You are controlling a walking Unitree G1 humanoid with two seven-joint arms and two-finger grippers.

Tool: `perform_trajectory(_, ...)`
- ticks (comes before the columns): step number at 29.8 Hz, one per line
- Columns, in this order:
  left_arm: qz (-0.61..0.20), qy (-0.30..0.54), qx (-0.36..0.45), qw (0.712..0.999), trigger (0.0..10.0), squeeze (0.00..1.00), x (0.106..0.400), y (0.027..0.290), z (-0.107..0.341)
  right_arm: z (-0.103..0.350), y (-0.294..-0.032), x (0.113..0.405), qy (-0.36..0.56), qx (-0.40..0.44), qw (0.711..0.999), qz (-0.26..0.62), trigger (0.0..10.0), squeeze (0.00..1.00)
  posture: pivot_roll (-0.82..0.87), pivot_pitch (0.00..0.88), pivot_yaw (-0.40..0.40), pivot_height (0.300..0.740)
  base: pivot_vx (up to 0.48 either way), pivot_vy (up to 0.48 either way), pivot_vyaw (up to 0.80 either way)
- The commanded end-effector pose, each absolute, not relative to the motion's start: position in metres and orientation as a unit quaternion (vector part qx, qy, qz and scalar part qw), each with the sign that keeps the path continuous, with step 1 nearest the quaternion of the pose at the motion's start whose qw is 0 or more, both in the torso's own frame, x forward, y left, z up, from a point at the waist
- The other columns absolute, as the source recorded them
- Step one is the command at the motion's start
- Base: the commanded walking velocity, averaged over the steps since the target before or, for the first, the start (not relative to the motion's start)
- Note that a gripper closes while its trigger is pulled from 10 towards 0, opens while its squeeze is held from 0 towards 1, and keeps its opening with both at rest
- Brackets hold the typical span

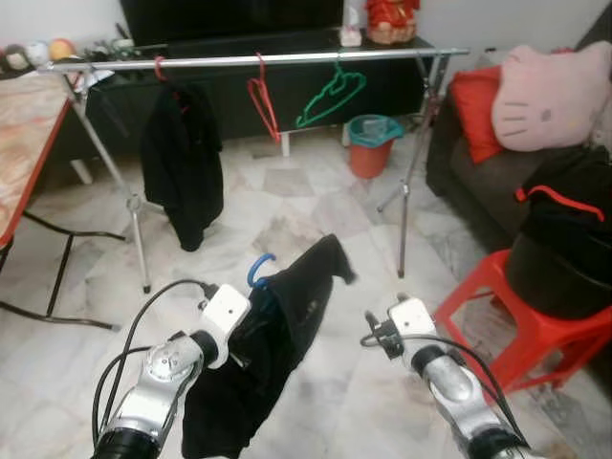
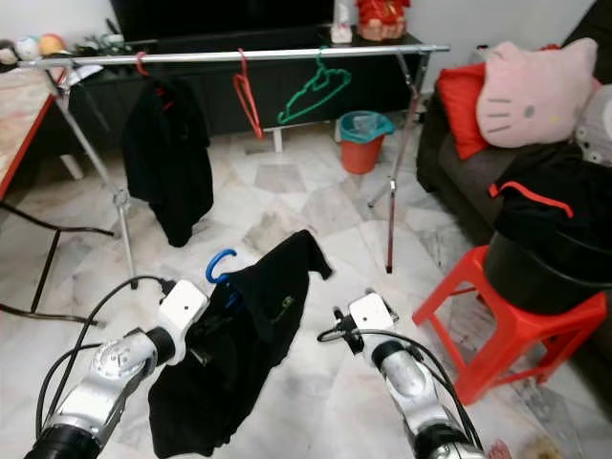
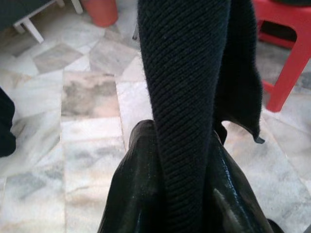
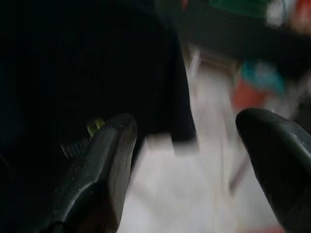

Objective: Hang hanger

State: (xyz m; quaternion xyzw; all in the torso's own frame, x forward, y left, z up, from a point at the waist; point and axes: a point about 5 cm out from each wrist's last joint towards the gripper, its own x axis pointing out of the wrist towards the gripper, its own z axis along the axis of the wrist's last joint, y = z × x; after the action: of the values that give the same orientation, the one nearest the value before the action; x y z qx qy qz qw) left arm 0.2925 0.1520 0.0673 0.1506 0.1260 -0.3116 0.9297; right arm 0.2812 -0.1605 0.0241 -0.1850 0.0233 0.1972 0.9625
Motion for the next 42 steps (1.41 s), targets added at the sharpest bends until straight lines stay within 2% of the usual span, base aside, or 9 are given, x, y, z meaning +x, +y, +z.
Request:
perform_trajectory(1,-0.311,0.103,0.155,0.932,10.0,0.00,0.300,0.150,0.084,0.024,-0.158,0.281,0.021,-0.187,0.959,0.211,10.0,0.15,0.01,0.000,0.000,0.740,0.000,0.000,0.00)
perform_trajectory(3,-0.299,0.116,0.150,0.935,10.0,0.00,0.307,0.152,0.092,0.019,-0.152,0.286,0.079,-0.158,0.957,0.230,10.0,1.00,0.01,0.000,-0.002,0.740,0.000,0.000,0.00)
perform_trajectory(14,-0.308,0.071,0.105,0.943,10.0,0.00,0.326,0.123,0.146,0.030,-0.144,0.286,0.017,-0.268,0.907,0.325,10.0,1.00,0.01,0.000,-0.006,0.740,0.000,0.000,0.00)
perform_trajectory(18,-0.347,0.059,0.103,0.931,10.0,0.00,0.323,0.103,0.161,0.011,-0.137,0.280,0.124,-0.110,0.930,0.328,10.0,1.00,0.01,0.000,-0.004,0.740,0.000,0.000,0.00)
perform_trajectory(22,-0.387,0.061,0.095,0.915,10.0,0.00,0.314,0.090,0.169,0.015,-0.143,0.284,0.106,-0.141,0.937,0.302,10.0,1.00,0.01,0.000,-0.004,0.740,0.000,0.000,0.00)
perform_trajectory(23,-0.397,0.062,0.094,0.911,10.0,0.00,0.311,0.087,0.170,0.018,-0.145,0.287,0.095,-0.143,0.943,0.286,10.0,0.76,0.01,0.000,-0.001,0.740,0.000,0.000,0.00)
perform_trajectory(24,-0.404,0.063,0.094,0.908,10.0,0.00,0.309,0.086,0.171,0.020,-0.146,0.288,0.087,-0.144,0.947,0.275,10.0,0.76,0.01,0.000,-0.001,0.740,0.000,0.000,0.00)
perform_trajectory(25,-0.412,0.064,0.098,0.904,10.0,0.00,0.306,0.083,0.171,0.024,-0.146,0.291,0.071,-0.151,0.951,0.259,10.0,0.00,0.01,0.000,0.001,0.740,0.000,0.000,0.00)
perform_trajectory(42,-0.434,0.058,0.096,0.894,10.0,0.00,0.297,0.074,0.187,0.029,-0.135,0.298,0.074,-0.101,0.958,0.258,10.0,0.00,0.02,0.000,-0.003,0.740,0.000,0.000,0.00)
